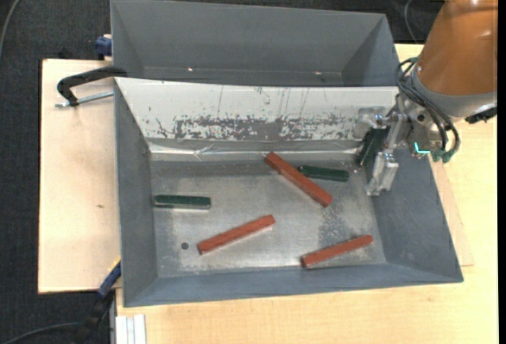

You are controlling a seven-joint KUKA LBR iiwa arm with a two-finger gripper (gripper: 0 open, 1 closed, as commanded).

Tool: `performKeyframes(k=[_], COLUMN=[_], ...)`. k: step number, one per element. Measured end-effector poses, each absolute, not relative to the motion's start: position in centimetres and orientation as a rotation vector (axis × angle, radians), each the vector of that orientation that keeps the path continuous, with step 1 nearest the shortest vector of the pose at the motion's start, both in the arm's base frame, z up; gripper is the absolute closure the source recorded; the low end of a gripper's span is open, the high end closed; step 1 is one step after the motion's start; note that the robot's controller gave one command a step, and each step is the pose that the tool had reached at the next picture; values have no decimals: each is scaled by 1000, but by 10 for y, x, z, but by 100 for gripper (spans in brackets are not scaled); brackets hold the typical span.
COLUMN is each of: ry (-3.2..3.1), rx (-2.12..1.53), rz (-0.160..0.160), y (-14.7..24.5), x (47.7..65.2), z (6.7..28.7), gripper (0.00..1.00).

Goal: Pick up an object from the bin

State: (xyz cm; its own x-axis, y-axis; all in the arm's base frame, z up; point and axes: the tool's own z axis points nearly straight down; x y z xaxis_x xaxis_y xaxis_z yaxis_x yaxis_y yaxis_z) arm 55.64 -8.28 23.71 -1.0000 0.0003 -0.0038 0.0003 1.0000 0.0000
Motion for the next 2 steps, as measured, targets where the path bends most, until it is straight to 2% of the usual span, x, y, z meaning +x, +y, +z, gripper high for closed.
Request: performKeyframes(k=[1, 2], ry=[3141, 3129], rx=[-25, 202], rz=[3, 1], y=[-33, -51], x=[580, 588], z=[68, 101], gripper=[0, 0])
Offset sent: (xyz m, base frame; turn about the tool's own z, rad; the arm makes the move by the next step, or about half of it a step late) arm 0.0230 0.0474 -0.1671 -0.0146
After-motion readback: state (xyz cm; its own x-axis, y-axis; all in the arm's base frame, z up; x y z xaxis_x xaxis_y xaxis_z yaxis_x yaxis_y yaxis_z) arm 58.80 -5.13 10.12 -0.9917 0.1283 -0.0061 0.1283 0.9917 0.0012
